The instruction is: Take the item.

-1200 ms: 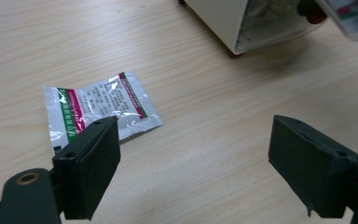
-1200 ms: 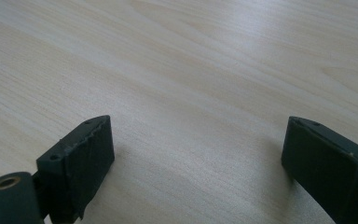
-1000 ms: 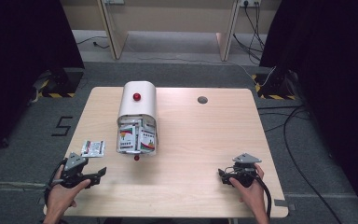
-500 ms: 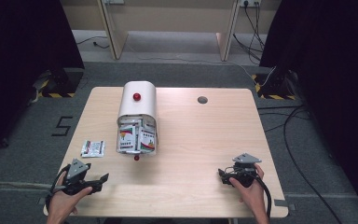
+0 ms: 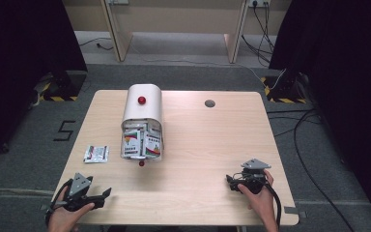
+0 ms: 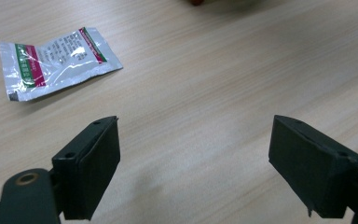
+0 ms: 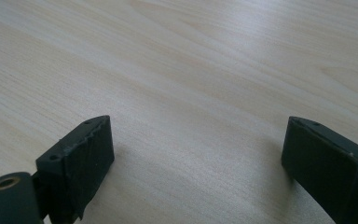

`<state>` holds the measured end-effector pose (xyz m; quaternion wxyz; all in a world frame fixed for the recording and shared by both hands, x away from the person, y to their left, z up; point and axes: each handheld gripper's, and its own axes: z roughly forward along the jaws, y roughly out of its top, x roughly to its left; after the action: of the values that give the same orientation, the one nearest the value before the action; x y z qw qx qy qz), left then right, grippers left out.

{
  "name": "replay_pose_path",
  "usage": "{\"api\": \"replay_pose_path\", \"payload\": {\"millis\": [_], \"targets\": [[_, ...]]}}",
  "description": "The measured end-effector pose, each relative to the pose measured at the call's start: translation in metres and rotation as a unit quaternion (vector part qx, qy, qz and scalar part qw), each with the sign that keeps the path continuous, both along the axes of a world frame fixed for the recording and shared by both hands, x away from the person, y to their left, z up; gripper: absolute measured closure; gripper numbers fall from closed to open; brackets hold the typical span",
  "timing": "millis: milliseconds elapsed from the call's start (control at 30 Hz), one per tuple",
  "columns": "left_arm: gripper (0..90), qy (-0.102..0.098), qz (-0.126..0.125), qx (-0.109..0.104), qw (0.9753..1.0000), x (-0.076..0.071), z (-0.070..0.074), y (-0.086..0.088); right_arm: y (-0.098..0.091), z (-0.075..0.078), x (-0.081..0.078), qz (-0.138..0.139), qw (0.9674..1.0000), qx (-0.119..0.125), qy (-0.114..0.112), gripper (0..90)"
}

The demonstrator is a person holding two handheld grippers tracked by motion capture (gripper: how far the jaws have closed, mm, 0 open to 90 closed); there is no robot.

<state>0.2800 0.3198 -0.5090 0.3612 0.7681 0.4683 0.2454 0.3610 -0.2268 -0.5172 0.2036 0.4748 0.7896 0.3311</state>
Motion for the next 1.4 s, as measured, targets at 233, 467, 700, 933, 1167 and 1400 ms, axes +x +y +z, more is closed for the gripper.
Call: {"api": "replay_pose_path", "payload": {"millis": [233, 467, 700, 933, 1167, 1400], "targets": [[15.9, 0.006, 0.002, 0.005, 1.0, -0.006, -0.004, 0.003, 0.0, 0.0, 0.0, 0.001, 1.0, -0.001, -0.001, 10.1], [15.4, 0.006, 0.013, 0.005, 0.9999, -0.014, -0.009, 0.009, 0.0, 0.0, 0.0, 0.001, 1.0, -0.001, -0.001, 10.1], [15.0, 0.006, 0.018, 0.017, 0.9997, -0.021, -0.016, 0.01, 0.0, 0.0, 0.0, 0.0, 1.0, 0.0, 0.0, 10.1], [14.9, 0.002, 0.026, -0.018, 0.9995, -0.032, -0.022, 0.013, 0.0, 0.0, 0.0, 0.001, 1.0, -0.001, -0.001, 10.1], [14.4, -0.01, 0.032, -0.04, 0.9987, -0.04, -0.027, 0.013, 0.0, 0.0, 0.0, 0.002, 1.0, -0.002, -0.002, 10.1], [14.3, -0.016, 0.031, -0.044, 0.9984, -0.045, -0.029, 0.012, 0.0, 0.0, 0.0, 0.002, 1.0, -0.002, -0.002, 10.2]]}}
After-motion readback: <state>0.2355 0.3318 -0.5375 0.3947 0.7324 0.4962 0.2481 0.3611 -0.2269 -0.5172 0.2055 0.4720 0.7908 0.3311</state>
